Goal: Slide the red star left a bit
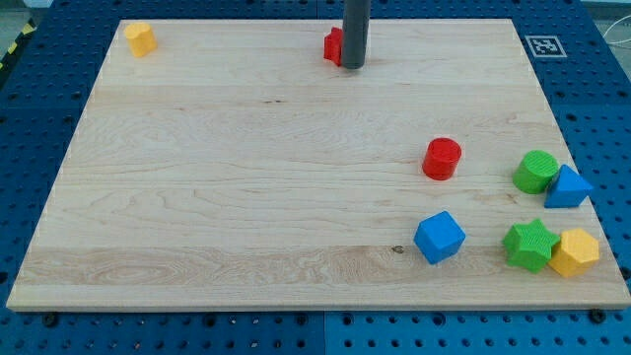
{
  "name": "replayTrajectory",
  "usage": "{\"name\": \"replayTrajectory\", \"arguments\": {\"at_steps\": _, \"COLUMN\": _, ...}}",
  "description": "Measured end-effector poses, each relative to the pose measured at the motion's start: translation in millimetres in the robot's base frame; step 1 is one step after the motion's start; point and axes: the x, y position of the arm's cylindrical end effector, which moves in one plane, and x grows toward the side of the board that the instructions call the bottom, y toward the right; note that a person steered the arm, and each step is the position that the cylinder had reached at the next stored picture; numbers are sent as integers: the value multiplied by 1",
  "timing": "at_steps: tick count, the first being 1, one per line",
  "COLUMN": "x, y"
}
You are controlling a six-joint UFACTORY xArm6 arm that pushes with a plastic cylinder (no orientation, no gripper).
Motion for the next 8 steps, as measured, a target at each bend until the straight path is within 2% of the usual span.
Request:
{"name": "replayTrajectory", "arguments": {"at_steps": 2, "x": -9, "y": 1}}
{"name": "replayTrajectory", "arguments": {"at_steps": 5, "x": -16, "y": 54}}
{"name": "replayTrajectory", "arguments": {"at_steps": 7, "x": -70, "y": 54}}
{"name": "replayTrajectory", "arguments": {"at_steps": 8, "x": -72, "y": 52}}
